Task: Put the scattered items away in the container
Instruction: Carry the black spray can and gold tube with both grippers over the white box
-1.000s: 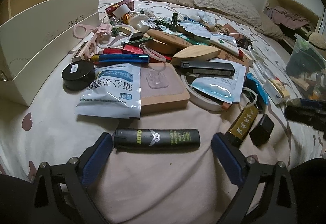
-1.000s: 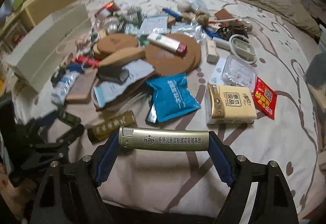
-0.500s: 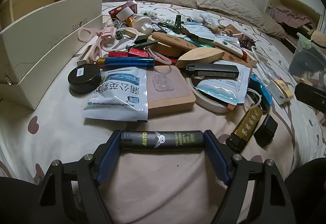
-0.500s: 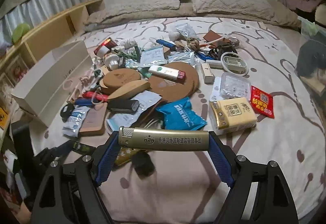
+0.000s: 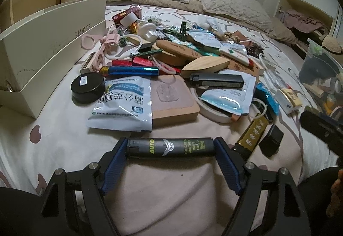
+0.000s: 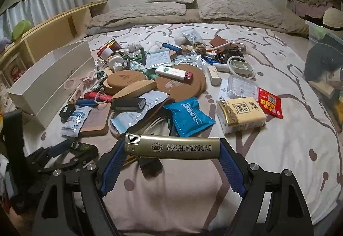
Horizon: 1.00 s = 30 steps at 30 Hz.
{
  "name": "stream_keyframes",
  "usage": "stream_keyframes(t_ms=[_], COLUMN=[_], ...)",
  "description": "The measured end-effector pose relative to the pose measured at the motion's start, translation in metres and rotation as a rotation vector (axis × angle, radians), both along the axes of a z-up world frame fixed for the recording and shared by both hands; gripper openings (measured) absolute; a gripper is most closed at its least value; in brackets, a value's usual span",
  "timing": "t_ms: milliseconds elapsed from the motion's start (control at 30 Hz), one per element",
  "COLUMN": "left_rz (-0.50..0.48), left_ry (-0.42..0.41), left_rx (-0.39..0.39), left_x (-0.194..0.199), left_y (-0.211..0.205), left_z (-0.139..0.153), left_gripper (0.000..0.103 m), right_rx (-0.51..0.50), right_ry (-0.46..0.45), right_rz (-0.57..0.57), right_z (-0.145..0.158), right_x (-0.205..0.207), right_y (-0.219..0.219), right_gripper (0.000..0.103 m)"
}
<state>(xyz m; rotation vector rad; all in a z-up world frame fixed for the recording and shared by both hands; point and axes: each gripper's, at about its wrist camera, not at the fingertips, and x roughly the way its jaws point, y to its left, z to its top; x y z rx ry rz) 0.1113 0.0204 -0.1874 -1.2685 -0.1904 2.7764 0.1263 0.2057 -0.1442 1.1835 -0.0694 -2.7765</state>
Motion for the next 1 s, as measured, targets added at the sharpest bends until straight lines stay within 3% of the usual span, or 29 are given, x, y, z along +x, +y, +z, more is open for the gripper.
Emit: stream_keyframes(t_ms=[700, 1000], left_rz=[-0.047, -0.051], left_ry=[0.125, 0.209], left_rx=[-0.023, -0.018], left_x=[0.0, 0.001], left_y=[0.0, -0.002], left_z=[0.058, 0.093], left_gripper=[0.08, 0.08], right_rx=[0.022, 0.028], right_ry=[0.09, 0.155], right_rz=[-0.025, -0.018], right_z=[0.022, 0.046], right_x=[0.002, -0.005], right_y=[-0.001, -0.002], right_gripper=[0.084, 0.084])
